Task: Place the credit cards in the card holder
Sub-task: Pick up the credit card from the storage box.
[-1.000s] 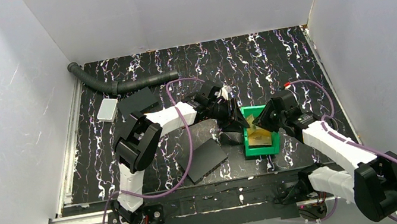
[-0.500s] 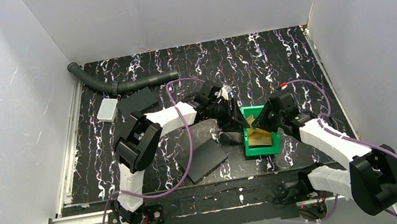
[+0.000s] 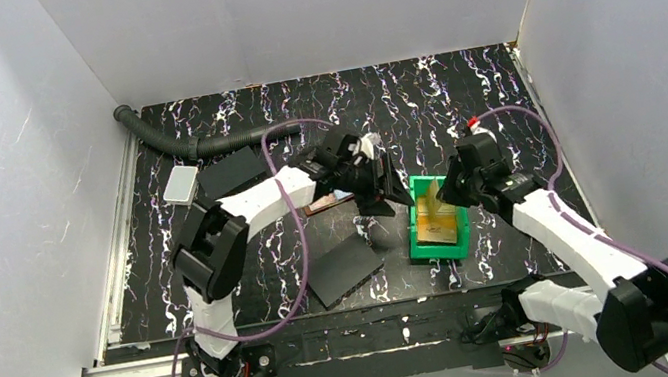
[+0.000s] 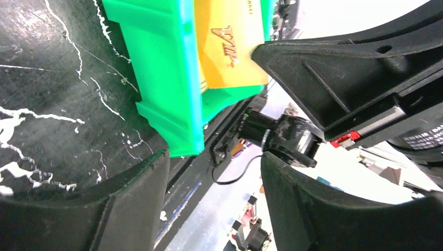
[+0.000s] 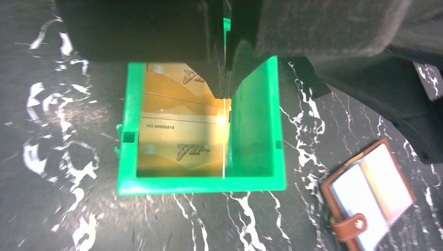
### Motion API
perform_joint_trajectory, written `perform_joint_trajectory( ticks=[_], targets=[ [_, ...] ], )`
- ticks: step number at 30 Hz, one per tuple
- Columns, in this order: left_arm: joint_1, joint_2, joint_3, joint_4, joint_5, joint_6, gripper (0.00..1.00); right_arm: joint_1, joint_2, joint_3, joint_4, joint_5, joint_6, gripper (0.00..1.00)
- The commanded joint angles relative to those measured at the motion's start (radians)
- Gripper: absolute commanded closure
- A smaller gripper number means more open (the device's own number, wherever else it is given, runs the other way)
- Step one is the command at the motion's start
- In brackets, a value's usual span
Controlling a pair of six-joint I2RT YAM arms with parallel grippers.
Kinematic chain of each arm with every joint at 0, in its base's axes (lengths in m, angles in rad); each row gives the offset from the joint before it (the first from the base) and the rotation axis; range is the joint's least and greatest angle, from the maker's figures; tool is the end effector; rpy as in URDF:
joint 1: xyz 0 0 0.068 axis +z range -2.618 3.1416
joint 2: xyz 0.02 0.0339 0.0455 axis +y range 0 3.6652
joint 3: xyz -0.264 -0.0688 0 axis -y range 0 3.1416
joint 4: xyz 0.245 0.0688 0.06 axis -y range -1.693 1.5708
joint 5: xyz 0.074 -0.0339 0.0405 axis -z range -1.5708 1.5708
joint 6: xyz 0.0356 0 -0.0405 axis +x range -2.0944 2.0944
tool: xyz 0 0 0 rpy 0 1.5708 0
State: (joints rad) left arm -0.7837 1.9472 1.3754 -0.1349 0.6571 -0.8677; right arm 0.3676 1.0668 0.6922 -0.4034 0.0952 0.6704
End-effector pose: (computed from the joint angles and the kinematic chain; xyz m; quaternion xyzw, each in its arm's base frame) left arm 0.2915 -0.3212 0.2105 0.0989 0.8645 -0.4900 0.0534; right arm 0.2069 0.0761 0.2341 0.1571 0.9081 0.1532 0.3566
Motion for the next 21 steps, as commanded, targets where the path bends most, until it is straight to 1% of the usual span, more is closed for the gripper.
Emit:
perform_joint_trajectory(
  ticks=[1, 3, 5, 7, 8, 10, 12, 17, 19, 21],
  targets=[
    [0.06, -0.162, -0.005, -0.045, 0.017, 0.033, 0.34, -0.001, -0.093, 0.152, -0.173, 0.068, -0.184, 0.99],
    [0.091, -0.209, -0.036, -0.027, 0.044, 0.013, 0.31, -0.002, -0.114, 0.203, -0.227, 0.051, -0.235, 0.99],
    [0.136, -0.257, -0.093, 0.043, 0.089, -0.044, 0.28, -0.002, -0.14, 0.242, -0.231, -0.008, -0.257, 0.99],
    [0.19, -0.304, -0.163, 0.184, 0.147, -0.149, 0.26, -0.002, -0.159, 0.264, -0.17, -0.121, -0.237, 0.99],
    [0.215, -0.325, -0.179, 0.221, 0.165, -0.178, 0.25, -0.002, -0.154, 0.272, -0.121, -0.184, -0.195, 0.99],
    [0.258, -0.364, -0.186, 0.224, 0.186, -0.19, 0.25, -0.002, -0.129, 0.271, 0.003, -0.304, -0.084, 0.99],
    [0.296, -0.413, -0.194, 0.224, 0.195, -0.208, 0.25, -0.003, -0.095, 0.249, 0.196, -0.402, 0.034, 0.99],
    [0.379, -0.542, -0.264, 0.237, 0.14, -0.337, 0.29, -0.001, 0.019, 0.229, 0.552, -0.537, 0.25, 0.99],
    [0.39, -0.571, -0.306, 0.288, 0.119, -0.403, 0.29, 0.001, 0.064, 0.22, 0.699, -0.581, 0.351, 0.99],
    [0.397, -0.593, -0.346, 0.374, 0.099, -0.475, 0.29, 0.008, 0.107, 0.204, 0.838, -0.616, 0.457, 0.99]
  ],
)
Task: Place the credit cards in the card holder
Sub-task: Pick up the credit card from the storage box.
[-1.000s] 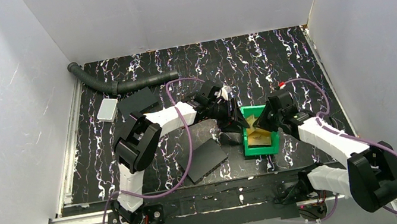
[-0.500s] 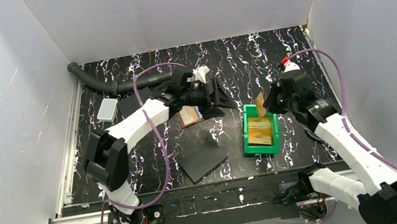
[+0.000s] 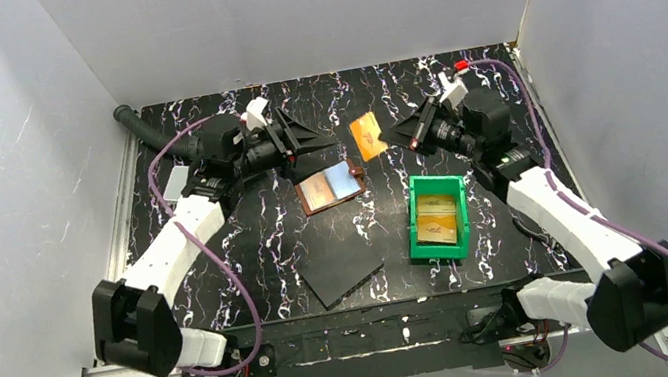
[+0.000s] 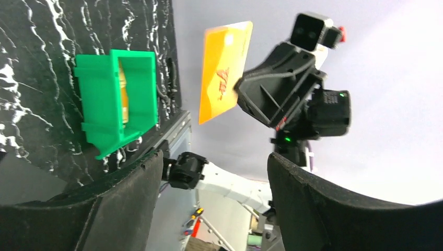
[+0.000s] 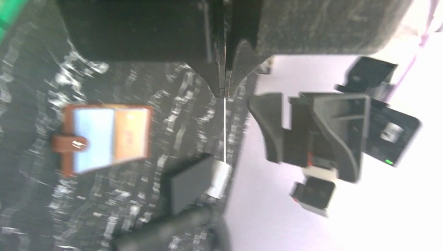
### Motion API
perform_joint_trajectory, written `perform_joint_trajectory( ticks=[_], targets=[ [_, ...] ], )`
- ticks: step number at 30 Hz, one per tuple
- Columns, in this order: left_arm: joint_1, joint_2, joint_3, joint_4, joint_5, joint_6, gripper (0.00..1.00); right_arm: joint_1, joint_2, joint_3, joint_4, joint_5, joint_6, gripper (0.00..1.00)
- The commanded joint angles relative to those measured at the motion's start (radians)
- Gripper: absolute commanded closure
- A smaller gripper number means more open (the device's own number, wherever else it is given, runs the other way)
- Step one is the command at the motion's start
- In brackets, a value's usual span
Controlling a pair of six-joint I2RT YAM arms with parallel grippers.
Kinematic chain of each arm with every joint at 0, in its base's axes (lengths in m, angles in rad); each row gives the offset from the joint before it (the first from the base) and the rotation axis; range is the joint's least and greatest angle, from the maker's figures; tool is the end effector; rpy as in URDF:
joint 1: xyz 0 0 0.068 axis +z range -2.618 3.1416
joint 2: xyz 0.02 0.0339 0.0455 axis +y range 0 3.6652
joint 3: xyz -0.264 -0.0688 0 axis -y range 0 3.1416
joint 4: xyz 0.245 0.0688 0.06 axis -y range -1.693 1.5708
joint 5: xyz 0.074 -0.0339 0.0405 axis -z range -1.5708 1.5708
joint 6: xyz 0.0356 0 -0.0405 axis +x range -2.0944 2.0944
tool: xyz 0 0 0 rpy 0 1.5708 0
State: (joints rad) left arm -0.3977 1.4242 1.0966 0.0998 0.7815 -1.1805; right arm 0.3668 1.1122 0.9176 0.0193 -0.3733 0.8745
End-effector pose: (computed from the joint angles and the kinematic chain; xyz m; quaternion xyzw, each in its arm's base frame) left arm 0.2940 -0.1507 0.3302 -0.0571 0.7595 -0.6183 0.1936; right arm 0.2386 0.1056 0.3430 0.0737 0.7588 0.4828 0.4309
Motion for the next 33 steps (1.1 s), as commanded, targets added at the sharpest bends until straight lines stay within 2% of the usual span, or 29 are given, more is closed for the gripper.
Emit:
perform_joint_trajectory(
  ticks=[1, 4, 7, 11, 18, 22, 24, 25, 27, 28, 30, 31, 33],
  targets=[
    [0.011, -0.074, -0.082, 0.193, -0.034, -0.2, 0.28, 0.015, 0.082, -0.028, 0.481, -0.16, 0.297, 0.99],
    [0.012, -0.068, -0.113, 0.34, -0.056, -0.299, 0.28, 0.032, 0.121, -0.043, 0.611, -0.165, 0.389, 0.99],
    [0.011, -0.049, -0.109, 0.42, -0.068, -0.349, 0.34, 0.05, 0.139, -0.043, 0.658, -0.151, 0.425, 0.99],
    [0.005, -0.029, -0.085, 0.456, -0.083, -0.356, 0.44, 0.061, 0.155, -0.06, 0.738, -0.137, 0.486, 0.99],
    [-0.009, 0.022, -0.03, 0.5, -0.082, -0.357, 0.61, 0.074, 0.185, -0.058, 0.778, -0.14, 0.513, 0.99],
    [-0.012, 0.024, -0.015, 0.51, -0.087, -0.329, 0.65, 0.077, 0.2, -0.059, 0.778, -0.148, 0.513, 0.99],
    [-0.017, 0.029, -0.008, 0.513, -0.082, -0.313, 0.71, 0.078, 0.209, -0.064, 0.778, -0.149, 0.508, 0.99],
    [-0.017, 0.033, -0.004, 0.514, -0.078, -0.307, 0.76, 0.079, 0.213, -0.065, 0.778, -0.15, 0.505, 0.99],
    [-0.017, 0.038, -0.006, 0.515, -0.073, -0.293, 0.95, 0.079, 0.22, -0.067, 0.773, -0.146, 0.497, 0.99],
    [-0.016, 0.04, -0.012, 0.514, -0.074, -0.286, 1.0, 0.08, 0.225, -0.065, 0.766, -0.145, 0.49, 0.99],
    [-0.014, 0.035, -0.029, 0.512, -0.083, -0.253, 1.0, 0.08, 0.238, -0.045, 0.728, -0.147, 0.456, 0.99],
    [-0.012, 0.032, -0.037, 0.507, -0.086, -0.23, 1.0, 0.08, 0.245, -0.023, 0.675, -0.152, 0.397, 0.98],
    [0.001, 0.026, -0.045, 0.457, -0.09, -0.16, 1.0, 0.08, 0.25, 0.041, 0.462, -0.145, 0.236, 0.75]
  ],
)
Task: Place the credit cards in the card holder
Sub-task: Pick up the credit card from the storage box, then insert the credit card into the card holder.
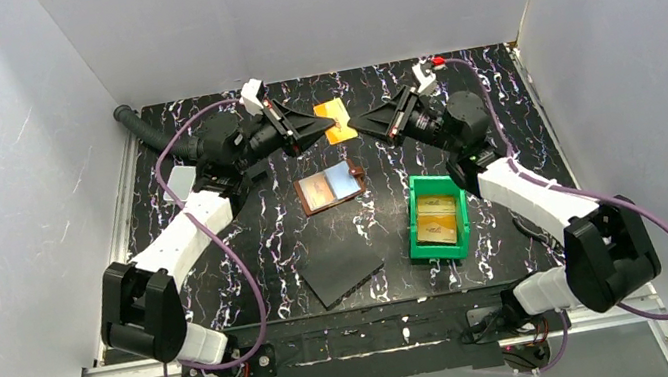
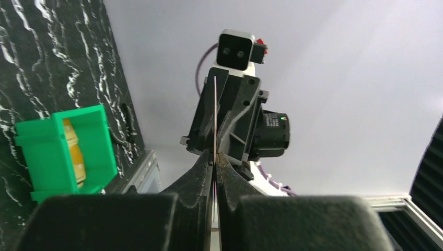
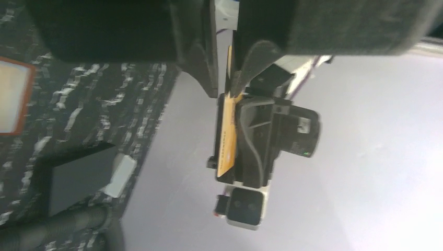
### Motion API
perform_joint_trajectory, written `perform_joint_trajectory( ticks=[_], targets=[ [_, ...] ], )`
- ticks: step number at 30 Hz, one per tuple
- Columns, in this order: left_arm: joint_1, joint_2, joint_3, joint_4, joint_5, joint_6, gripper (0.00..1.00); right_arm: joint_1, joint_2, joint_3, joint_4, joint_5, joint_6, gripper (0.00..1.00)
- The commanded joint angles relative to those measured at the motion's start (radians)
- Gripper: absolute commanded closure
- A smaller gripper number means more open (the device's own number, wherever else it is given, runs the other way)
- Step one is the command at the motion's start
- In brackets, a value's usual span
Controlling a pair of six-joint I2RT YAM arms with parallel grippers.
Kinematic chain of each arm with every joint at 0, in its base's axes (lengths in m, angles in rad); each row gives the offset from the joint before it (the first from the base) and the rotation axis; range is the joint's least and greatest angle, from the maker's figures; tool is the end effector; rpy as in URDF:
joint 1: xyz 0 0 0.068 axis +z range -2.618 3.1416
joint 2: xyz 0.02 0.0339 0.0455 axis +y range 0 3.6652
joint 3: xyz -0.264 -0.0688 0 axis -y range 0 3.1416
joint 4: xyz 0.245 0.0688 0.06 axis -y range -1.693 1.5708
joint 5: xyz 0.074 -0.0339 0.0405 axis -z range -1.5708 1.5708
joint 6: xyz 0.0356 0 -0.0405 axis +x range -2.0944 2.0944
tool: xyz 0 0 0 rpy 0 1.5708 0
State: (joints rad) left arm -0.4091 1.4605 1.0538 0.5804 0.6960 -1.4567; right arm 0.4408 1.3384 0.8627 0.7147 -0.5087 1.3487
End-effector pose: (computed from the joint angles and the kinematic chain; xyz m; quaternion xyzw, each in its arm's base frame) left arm 0.3024 -0.1560 0.3516 -0.0763 0.6541 -0.7089 0.2525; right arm 0.2699 0.1465 0.3364 0.0844 0.6241 0.6909 0.3550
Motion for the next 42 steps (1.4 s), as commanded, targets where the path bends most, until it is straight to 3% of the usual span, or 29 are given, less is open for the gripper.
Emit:
perform_joint_trajectory(
  ticks=[1, 5, 8, 11, 16, 20, 26, 34, 42],
  targets=[
    [0.019, -0.014, 0.005, -0.107, -0.012, 0.187, 1.0, 0.006, 0.026, 0.133, -0.415, 0.022, -0.322, 0.61],
    [0.048, 0.0, 0.08, -0.451, -0.054, 0.456, 1.0, -0.001, 0.048, 0.208, -0.722, 0.142, -0.556, 0.33],
    [0.058, 0.04, 0.168, -0.75, -0.136, 0.65, 1.0, -0.013, 0.096, 0.235, -0.83, 0.168, -0.667, 0.25],
    [0.064, 0.086, 0.186, -0.874, -0.164, 0.743, 1.0, -0.017, 0.171, 0.281, -0.904, 0.178, -0.787, 0.2],
    [0.097, 0.173, 0.152, -0.834, -0.062, 0.723, 1.0, -0.017, 0.332, 0.412, -1.015, 0.195, -0.929, 0.18],
    [0.103, 0.234, 0.161, -0.791, -0.047, 0.703, 1.0, -0.019, 0.439, 0.459, -0.984, 0.165, -0.941, 0.19],
    [0.109, 0.351, 0.21, -0.816, -0.068, 0.71, 1.0, -0.019, 0.604, 0.549, -0.973, 0.097, -0.943, 0.32],
    [0.124, 0.518, 0.285, -0.841, 0.031, 0.724, 1.0, -0.019, 0.711, 0.592, -0.971, 0.085, -0.991, 0.29],
    [0.133, 0.562, 0.294, -0.868, 0.029, 0.779, 1.0, -0.019, 0.764, 0.592, -0.936, 0.047, -0.986, 0.37]
  ],
)
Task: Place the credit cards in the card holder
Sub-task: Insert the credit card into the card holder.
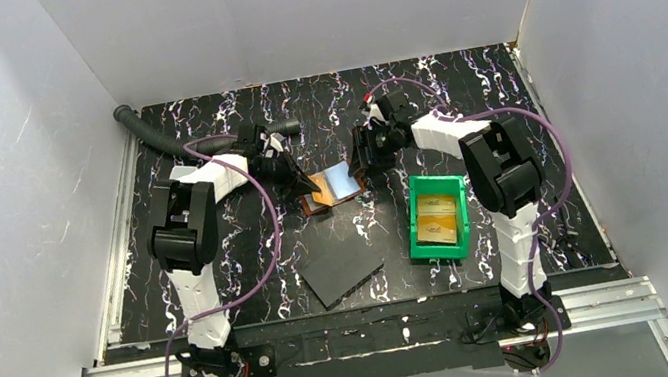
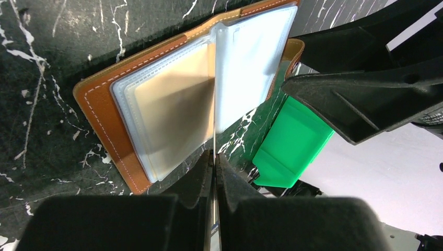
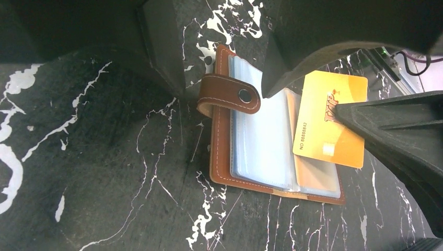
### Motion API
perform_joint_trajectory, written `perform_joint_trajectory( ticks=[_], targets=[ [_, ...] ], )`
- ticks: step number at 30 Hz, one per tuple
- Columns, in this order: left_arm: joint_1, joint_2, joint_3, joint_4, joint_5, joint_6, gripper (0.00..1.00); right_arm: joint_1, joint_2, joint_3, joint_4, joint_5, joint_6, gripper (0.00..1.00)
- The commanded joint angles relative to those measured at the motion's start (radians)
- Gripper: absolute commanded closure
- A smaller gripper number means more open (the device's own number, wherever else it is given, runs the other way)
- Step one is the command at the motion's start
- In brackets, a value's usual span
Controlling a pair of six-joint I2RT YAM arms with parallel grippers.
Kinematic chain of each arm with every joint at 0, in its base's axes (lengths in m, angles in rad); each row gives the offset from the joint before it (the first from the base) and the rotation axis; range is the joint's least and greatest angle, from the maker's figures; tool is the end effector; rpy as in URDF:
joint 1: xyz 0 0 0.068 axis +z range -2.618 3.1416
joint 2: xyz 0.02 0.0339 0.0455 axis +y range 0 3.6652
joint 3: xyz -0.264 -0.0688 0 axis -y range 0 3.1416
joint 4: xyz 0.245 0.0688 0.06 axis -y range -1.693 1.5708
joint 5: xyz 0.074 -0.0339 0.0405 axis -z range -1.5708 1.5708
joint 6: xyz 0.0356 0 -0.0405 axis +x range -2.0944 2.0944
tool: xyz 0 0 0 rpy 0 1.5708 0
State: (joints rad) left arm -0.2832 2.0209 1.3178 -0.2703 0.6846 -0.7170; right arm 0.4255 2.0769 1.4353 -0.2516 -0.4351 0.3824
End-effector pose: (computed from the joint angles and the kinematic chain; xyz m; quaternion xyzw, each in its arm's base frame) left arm 0.3948 -0.1383 0.1546 -0.0973 0.9004 -0.4144 0.0894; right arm 0.4008 0.1981 0.1630 -0.0916 0.9192 0.3147 0.2184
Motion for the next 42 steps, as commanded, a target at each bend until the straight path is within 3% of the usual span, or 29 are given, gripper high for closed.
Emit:
perform_joint_trajectory(
  ticks=[1, 11, 27, 42],
  targets=[
    [0.008, 0.008, 0.022, 0.006, 0.048, 0.032, 1.0, -0.004, 0.027, 0.018, 0.035, -0.028, -0.02, 0.38],
    [0.007, 0.023, 0.003, 0.118, 0.052, 0.022, 1.0, -0.004, 0.055, 0.01, 0.067, -0.062, 0.007, 0.59],
    [0.008, 0.01, -0.061, 0.152, 0.012, 0.066, 1.0, -0.01, 0.057, 0.008, 0.061, -0.064, 0.003, 0.63],
    [0.007, -0.004, -0.137, 0.326, -0.096, -0.033, 1.0, -0.01, 0.056, -0.001, 0.075, -0.087, 0.021, 0.71]
  ],
)
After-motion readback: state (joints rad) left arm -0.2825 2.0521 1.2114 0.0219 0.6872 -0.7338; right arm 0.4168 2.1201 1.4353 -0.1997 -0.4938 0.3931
